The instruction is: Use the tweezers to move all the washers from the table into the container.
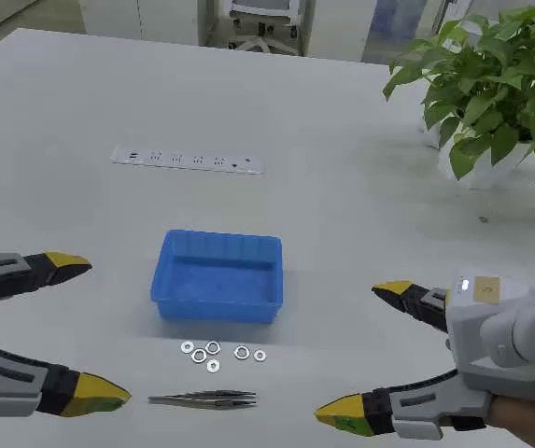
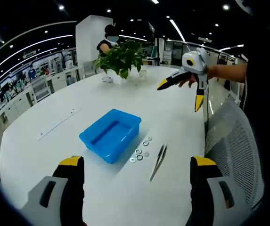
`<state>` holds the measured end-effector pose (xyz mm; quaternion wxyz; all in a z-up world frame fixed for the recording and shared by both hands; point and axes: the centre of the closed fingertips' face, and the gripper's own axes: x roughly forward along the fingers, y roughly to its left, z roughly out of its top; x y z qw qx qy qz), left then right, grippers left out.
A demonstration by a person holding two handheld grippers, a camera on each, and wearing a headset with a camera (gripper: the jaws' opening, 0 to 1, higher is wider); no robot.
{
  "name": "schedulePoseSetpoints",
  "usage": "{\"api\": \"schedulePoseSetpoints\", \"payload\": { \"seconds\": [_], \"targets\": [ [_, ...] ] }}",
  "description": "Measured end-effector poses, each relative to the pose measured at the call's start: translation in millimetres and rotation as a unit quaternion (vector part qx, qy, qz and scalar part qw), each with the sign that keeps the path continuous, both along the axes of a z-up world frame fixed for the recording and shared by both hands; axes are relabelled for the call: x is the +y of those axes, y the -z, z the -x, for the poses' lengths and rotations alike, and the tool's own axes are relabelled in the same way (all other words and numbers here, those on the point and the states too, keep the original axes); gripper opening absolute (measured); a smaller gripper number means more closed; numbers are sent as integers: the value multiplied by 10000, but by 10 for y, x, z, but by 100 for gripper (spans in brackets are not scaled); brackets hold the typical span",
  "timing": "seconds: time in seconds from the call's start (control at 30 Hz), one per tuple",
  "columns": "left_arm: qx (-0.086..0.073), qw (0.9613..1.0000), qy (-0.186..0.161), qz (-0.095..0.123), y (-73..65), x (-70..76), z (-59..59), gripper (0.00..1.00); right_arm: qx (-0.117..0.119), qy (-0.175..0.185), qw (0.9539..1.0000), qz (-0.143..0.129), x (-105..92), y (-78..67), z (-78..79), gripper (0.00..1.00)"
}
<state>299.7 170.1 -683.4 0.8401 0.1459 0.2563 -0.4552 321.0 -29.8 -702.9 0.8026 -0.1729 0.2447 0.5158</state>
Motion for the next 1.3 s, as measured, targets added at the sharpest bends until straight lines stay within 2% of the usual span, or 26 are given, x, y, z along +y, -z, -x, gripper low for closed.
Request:
{"api": "schedulePoseSetpoints", "payload": {
  "seconds": [1.3],
  "targets": [
    [-52, 10000, 24, -7, -33, -9, -27, 99, -78, 39, 10000, -12, -37, -36, -43, 100]
  ]
}}
